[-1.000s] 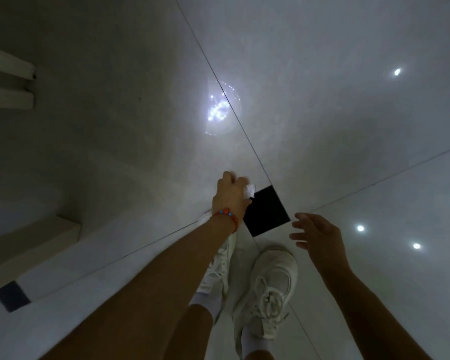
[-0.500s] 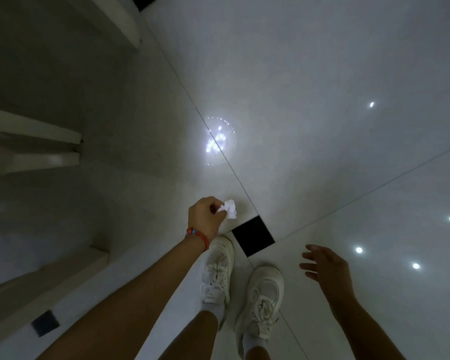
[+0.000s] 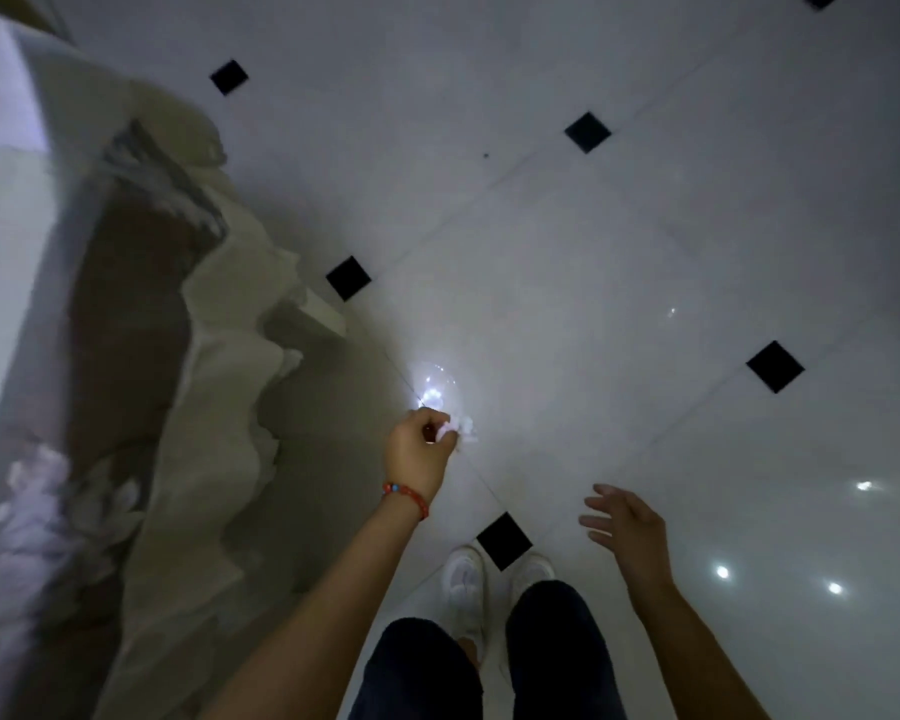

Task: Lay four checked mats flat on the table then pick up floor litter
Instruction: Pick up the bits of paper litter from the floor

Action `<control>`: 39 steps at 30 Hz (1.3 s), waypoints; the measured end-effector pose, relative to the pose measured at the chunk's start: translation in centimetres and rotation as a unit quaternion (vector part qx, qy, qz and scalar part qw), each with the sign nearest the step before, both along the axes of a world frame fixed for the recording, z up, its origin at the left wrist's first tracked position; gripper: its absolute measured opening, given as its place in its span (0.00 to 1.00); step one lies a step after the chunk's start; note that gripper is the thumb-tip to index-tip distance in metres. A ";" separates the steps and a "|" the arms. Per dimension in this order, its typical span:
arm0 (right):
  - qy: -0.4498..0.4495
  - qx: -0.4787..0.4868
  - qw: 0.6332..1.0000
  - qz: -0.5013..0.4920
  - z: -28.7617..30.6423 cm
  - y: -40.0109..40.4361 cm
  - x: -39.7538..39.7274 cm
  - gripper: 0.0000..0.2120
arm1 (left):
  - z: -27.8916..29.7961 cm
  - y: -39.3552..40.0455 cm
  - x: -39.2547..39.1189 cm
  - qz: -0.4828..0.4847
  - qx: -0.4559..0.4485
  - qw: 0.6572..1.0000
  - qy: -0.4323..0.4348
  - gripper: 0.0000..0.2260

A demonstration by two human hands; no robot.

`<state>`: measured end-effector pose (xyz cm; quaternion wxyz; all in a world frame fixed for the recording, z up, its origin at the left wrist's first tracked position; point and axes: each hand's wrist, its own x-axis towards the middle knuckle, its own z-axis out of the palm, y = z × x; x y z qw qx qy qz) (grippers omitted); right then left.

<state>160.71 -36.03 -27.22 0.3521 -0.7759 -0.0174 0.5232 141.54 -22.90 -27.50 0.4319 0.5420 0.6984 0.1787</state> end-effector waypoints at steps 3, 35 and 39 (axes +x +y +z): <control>-0.003 0.019 0.999 -0.045 4.5 1.8 1.6 0.11 | 5.4 2.1 1.2 -0.003 0.030 1.000 -0.003 0.03; -0.058 0.016 0.955 0.292 15.3 53.3 19.1 0.12 | 13.9 35.2 5.2 0.308 -0.120 0.944 0.008 0.04; -0.048 0.034 0.950 0.306 16.3 62.6 19.7 0.12 | 15.8 46.0 6.8 0.300 -0.092 0.949 -0.018 0.05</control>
